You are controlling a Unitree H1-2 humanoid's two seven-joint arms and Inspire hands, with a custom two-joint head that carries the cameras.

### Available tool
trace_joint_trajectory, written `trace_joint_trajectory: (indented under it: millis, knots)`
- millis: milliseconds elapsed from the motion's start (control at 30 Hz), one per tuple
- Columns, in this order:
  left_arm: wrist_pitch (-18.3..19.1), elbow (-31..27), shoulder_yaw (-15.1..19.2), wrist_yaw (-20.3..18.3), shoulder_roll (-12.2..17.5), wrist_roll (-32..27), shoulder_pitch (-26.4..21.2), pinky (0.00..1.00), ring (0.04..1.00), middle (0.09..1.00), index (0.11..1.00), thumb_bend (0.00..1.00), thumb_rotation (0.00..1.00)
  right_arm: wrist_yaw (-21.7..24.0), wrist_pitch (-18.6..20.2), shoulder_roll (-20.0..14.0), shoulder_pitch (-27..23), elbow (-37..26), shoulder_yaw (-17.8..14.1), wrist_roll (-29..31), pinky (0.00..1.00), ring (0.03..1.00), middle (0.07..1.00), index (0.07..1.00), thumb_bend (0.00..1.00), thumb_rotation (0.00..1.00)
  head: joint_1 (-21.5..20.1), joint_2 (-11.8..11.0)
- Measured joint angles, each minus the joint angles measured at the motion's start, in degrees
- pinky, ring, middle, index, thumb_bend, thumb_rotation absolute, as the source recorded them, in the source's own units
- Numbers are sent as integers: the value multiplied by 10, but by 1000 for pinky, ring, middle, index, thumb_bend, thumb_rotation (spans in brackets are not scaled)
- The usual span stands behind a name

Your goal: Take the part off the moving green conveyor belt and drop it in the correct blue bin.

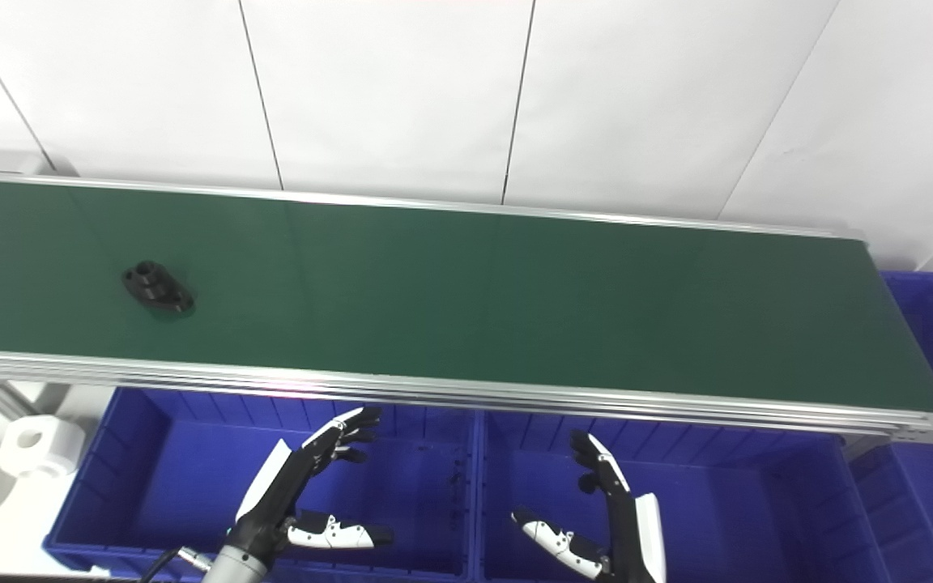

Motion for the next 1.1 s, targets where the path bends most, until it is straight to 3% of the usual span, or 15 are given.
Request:
trace_joint_trajectory:
  millis: [433,500,567,633,700,833,1000,1100]
  knots:
    - [0,12,-4,0,-2,0,-2,706,804,856,852,722,282,-13,0,-11,-5,8,9,3,796,826,826,835,740,239,5,-20]
    - [0,17,-6,0,-3,0,-3,709,806,852,853,722,283,-15,-1,-12,-6,14,12,3,788,823,826,835,735,238,20,-33]
    - [0,29,-11,1,-4,-1,-4,712,810,852,854,720,266,-21,-2,-18,-7,26,19,3,786,823,833,838,722,212,108,-69]
    - [0,40,-18,3,-9,-2,-4,713,807,849,852,726,260,-24,-2,-29,-6,29,29,12,807,840,848,847,704,166,108,-69]
    - [-1,54,-26,11,-16,-4,-5,714,801,842,849,739,265,-25,-3,-41,-6,29,35,34,821,846,850,850,688,134,156,-100]
    - [-1,79,-49,37,-26,2,-10,721,801,841,847,757,277,-53,-5,-59,-9,52,48,49,821,850,849,856,667,157,159,-108]
    - [-1,92,-62,69,-28,12,-22,684,782,839,847,758,313,-74,-5,-62,-13,61,68,48,820,848,849,847,663,112,148,-110]
    - [-1,92,-73,83,-28,16,-26,690,782,839,850,745,317,-85,-5,-68,-16,62,77,50,802,832,837,837,684,158,140,-110]
